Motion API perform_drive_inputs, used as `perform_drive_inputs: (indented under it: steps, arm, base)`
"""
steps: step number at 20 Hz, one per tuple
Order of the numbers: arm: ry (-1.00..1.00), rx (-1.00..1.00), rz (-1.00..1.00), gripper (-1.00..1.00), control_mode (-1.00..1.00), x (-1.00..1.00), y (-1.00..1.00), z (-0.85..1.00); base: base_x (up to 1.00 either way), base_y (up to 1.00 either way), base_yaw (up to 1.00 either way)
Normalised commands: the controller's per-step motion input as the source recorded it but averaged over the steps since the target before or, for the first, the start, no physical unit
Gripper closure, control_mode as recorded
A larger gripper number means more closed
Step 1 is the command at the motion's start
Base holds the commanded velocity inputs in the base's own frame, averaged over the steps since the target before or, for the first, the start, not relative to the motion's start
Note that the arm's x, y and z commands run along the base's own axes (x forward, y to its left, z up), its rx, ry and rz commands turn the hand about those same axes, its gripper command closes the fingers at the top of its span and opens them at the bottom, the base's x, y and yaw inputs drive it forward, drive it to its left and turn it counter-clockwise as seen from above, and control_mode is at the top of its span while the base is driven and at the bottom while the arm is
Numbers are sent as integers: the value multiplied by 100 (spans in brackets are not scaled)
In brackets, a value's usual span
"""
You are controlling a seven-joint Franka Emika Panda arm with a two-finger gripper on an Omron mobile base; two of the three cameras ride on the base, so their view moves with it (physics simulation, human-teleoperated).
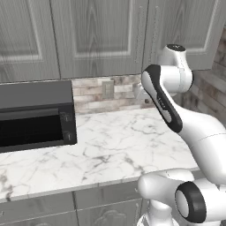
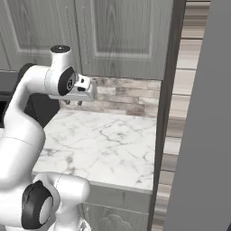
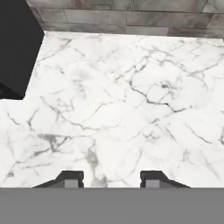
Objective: Move the bowls from the cabinet to the plates on the dining table.
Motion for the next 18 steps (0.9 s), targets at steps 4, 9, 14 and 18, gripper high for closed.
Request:
perform_drive_inputs:
  steps: [4, 9, 14, 18]
  arm:
    - [-2, 0, 0, -100, -100, 0, 0, 4]
    - [-16, -1, 1, -100, -100, -15, 0, 28]
    - [-21, -4, 0, -100, -100, -14, 0, 38]
    - [-20, -4, 0, -100, -100, -10, -1, 40]
  base:
    - [0, 0, 0]
    - [0, 0, 0]
    - [0, 0, 0]
    - [0, 0, 0]
